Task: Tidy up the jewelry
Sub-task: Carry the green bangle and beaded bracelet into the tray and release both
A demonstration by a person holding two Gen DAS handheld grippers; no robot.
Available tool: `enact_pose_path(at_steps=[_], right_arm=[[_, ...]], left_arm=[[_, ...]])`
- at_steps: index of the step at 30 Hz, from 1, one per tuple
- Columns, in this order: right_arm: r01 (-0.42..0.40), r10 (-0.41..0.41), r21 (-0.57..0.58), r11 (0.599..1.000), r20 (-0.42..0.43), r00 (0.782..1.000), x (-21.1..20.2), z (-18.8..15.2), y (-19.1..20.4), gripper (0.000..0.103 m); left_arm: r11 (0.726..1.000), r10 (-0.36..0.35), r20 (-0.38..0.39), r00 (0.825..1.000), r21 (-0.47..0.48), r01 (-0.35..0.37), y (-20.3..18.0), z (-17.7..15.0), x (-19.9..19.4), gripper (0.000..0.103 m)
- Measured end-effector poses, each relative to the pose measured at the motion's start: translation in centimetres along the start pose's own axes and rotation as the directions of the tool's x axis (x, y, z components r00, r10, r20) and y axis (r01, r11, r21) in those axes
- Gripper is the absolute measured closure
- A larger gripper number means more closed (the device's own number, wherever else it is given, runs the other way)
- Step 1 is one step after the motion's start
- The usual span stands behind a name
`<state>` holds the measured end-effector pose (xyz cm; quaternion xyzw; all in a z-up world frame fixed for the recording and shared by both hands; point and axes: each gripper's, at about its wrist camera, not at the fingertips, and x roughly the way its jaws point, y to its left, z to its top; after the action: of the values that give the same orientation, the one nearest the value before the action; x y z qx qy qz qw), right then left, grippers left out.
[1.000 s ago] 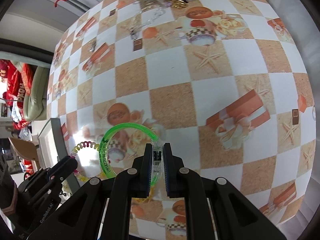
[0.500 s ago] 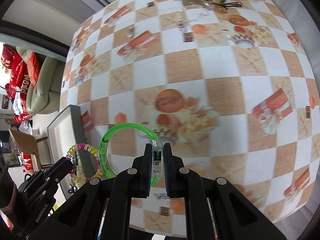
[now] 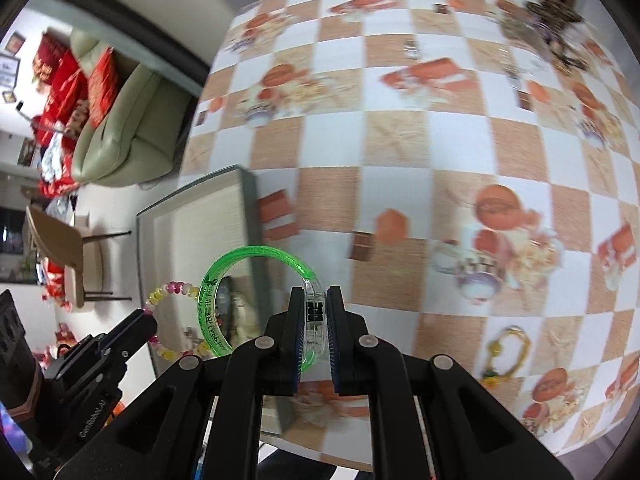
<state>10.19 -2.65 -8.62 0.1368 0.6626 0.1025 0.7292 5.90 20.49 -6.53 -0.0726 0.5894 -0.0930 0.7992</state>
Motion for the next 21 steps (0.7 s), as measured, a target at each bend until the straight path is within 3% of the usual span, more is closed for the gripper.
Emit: enact_pose_path(at_steps=[9, 21], right_arm=[[-0.004, -0.001, -0.121, 0.993, -0.047, 0.999, 3.3, 1.2, 6.7, 0.091], [0.058, -0.079, -0.204, 0.977, -0.096, 0.992, 9.0, 3.4, 10.8, 0.091]], left_arm=[[0.995, 0.033, -0.012, 0.999, -0.097, -0.034, 5.3, -1.3, 0.9, 0.090], [0.986, 0.070, -0.075, 0.995, -0.146, -0.080, 8.3, -2.0, 4.9, 0.090]])
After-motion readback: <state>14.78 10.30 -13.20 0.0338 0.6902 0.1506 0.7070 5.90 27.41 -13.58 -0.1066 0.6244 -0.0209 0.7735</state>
